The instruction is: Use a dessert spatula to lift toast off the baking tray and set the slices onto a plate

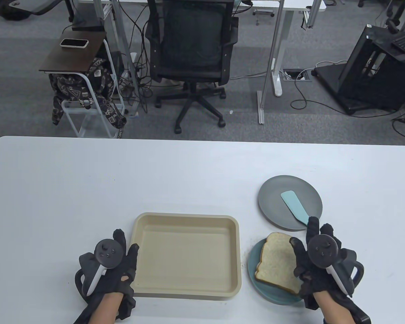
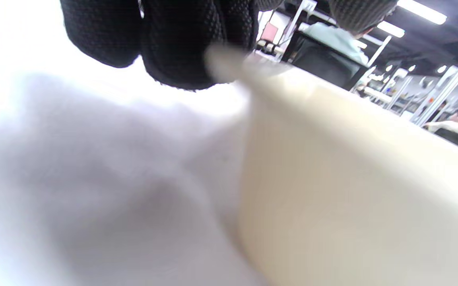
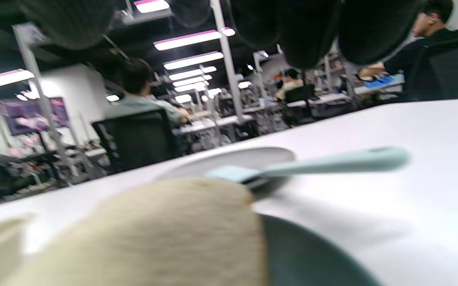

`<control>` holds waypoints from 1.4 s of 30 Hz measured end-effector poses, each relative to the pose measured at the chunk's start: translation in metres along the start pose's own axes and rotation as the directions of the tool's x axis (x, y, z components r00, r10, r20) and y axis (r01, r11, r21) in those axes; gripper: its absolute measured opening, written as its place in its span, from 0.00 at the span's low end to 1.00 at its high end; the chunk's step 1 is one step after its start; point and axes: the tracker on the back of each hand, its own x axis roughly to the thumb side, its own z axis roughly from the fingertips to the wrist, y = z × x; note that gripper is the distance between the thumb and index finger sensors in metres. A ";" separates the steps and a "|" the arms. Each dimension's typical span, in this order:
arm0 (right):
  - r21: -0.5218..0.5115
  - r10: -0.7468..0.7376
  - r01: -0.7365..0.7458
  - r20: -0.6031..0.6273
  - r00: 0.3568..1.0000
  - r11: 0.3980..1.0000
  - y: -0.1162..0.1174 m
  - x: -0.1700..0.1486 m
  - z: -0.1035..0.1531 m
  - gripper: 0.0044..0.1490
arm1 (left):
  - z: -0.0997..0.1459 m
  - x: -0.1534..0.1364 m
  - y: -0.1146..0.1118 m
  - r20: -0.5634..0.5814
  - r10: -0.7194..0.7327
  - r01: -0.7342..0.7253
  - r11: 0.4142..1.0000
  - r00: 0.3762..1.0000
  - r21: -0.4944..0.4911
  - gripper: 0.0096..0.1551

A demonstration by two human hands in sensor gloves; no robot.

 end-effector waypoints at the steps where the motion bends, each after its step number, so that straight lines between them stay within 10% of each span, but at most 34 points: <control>1: -0.015 -0.014 0.014 0.027 1.000 1.000 -0.001 0.008 0.006 0.51 | 0.003 0.003 0.004 0.014 -0.004 0.003 1.000 1.000 0.028 0.45; 11: -0.080 -0.173 0.195 0.223 0.959 0.978 0.001 0.069 0.057 0.55 | 0.046 0.033 0.026 0.289 0.041 -0.103 0.974 0.956 0.201 0.46; 21: -0.045 -0.241 0.277 0.374 0.896 0.960 0.040 0.100 0.081 0.58 | 0.069 0.045 0.015 0.595 0.130 -0.256 0.957 0.793 0.133 0.49; 42: -0.046 -0.186 0.229 0.440 0.879 0.972 0.059 0.101 0.083 0.60 | 0.062 0.054 -0.002 0.648 0.131 -0.209 0.977 0.750 0.045 0.50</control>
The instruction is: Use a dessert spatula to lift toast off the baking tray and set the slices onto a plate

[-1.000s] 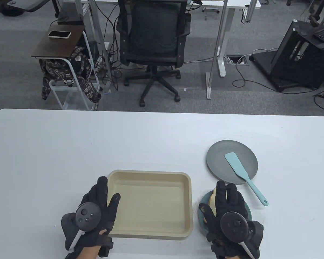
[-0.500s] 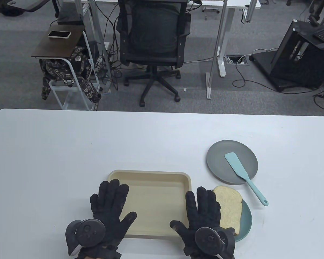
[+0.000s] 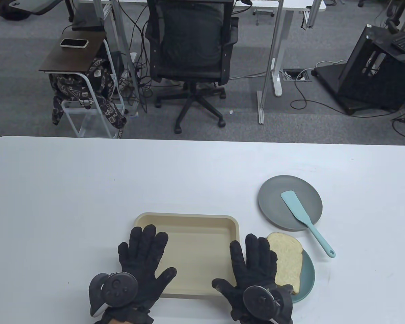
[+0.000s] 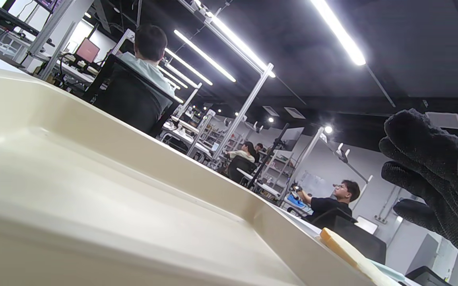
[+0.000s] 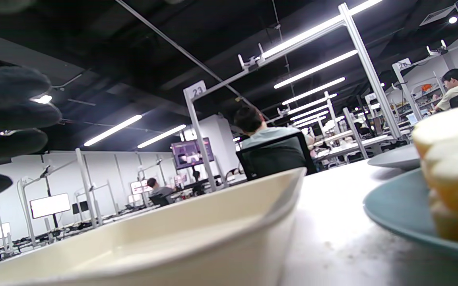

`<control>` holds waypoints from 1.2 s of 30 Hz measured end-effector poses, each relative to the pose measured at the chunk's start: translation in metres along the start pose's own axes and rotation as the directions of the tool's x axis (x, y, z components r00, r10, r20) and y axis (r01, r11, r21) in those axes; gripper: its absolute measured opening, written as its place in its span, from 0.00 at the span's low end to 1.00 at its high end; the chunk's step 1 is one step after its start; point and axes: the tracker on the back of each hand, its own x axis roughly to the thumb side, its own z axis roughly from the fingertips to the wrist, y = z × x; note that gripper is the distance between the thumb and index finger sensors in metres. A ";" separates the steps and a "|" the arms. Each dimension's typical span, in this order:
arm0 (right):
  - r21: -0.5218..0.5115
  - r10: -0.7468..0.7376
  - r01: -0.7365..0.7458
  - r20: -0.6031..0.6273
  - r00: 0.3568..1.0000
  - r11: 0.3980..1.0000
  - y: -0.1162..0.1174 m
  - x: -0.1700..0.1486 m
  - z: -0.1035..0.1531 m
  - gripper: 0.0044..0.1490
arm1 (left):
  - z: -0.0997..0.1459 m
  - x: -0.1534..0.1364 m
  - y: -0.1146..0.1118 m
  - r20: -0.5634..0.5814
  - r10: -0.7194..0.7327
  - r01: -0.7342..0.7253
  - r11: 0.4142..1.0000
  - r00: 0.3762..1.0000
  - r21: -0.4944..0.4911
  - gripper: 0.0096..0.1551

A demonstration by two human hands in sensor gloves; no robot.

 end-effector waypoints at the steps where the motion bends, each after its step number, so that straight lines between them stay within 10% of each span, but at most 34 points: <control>1: 0.000 -0.006 0.006 0.000 1.000 1.000 0.000 -0.001 0.000 0.60 | 0.000 0.000 0.000 -0.001 -0.002 0.002 1.000 1.000 0.001 0.50; 36: 0.022 -0.008 0.007 0.042 0.999 1.000 0.002 0.004 0.006 0.60 | -0.001 -0.002 -0.002 -0.003 0.032 -0.032 0.999 0.999 -0.008 0.50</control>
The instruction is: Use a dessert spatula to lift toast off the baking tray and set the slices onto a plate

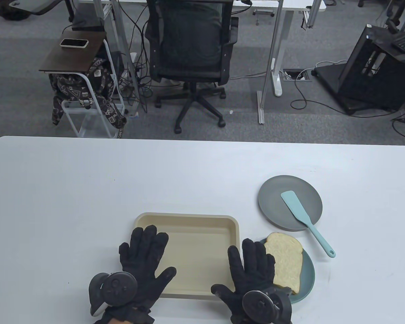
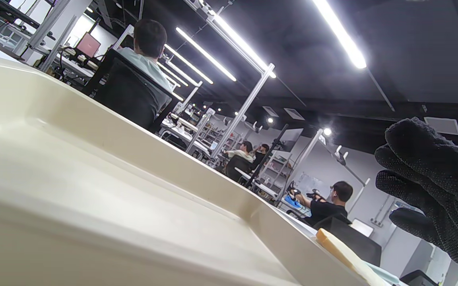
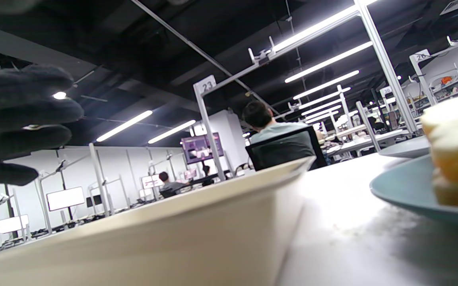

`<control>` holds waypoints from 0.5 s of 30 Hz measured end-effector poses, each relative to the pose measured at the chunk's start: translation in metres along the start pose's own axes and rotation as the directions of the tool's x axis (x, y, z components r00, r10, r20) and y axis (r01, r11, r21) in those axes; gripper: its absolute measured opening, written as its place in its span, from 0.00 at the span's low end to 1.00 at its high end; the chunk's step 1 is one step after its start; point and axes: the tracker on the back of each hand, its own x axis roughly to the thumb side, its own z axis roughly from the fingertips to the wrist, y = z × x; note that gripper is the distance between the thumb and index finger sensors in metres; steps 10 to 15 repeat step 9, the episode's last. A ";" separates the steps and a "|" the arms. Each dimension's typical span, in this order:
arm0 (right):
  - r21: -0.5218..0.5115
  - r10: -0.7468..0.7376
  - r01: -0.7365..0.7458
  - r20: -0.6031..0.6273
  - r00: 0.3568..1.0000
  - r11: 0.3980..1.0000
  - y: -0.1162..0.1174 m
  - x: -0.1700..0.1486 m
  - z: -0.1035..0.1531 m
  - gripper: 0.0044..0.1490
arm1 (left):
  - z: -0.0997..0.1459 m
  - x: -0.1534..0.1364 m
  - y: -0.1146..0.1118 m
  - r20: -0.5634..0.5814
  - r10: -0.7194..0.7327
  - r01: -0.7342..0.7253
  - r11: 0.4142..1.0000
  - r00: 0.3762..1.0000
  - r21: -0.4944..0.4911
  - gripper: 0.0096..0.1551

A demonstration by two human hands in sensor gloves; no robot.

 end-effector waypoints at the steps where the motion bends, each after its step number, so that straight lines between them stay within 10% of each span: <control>1: -0.001 -0.001 0.001 -0.002 1.000 1.000 0.000 0.000 0.000 0.60 | 0.000 0.000 0.000 0.000 0.000 0.000 1.000 1.000 -0.001 0.50; 15: 0.000 0.001 -0.001 -0.010 1.000 1.000 0.000 -0.002 0.001 0.60 | 0.000 0.001 -0.001 0.005 -0.004 0.004 1.000 1.000 -0.003 0.50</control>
